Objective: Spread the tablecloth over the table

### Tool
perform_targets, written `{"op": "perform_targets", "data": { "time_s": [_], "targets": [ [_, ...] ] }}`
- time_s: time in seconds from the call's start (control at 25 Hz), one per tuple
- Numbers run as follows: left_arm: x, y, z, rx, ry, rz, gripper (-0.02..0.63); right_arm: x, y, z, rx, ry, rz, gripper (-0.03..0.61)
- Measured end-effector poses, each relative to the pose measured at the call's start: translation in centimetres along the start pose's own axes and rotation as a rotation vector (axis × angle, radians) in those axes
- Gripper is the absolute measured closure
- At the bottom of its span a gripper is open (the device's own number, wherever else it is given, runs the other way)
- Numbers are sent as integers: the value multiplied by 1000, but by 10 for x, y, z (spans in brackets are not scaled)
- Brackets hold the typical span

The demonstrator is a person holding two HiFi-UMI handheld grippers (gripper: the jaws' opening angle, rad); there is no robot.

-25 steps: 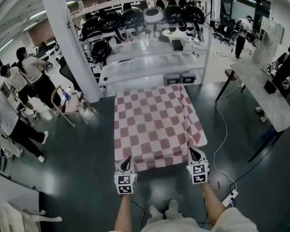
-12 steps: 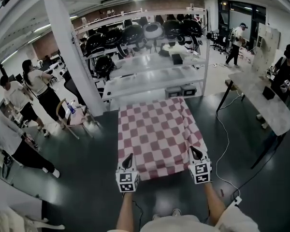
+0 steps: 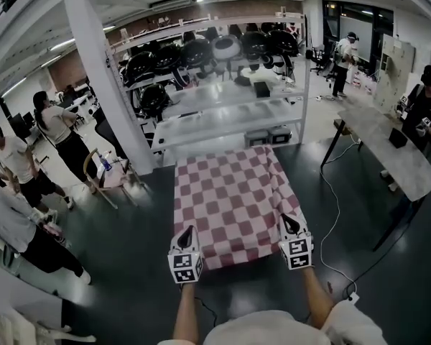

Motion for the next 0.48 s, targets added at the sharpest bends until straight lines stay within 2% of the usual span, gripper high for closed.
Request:
{"op": "perform_targets", "data": {
  "time_s": [0.48],
  "targets": [
    [-3,-7,-12,-5,4,15,588,-3,-7,-9,-14,7,-3,565]
  ]
}}
Point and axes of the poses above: the fingertips, and each gripper's own axes: z backward along the fingers, x to its right, y out of its top, the point moved 5 cm from there along z, backward along the fingers, and after that the axes turned 2 degrees about z, right-handed, at the moved point
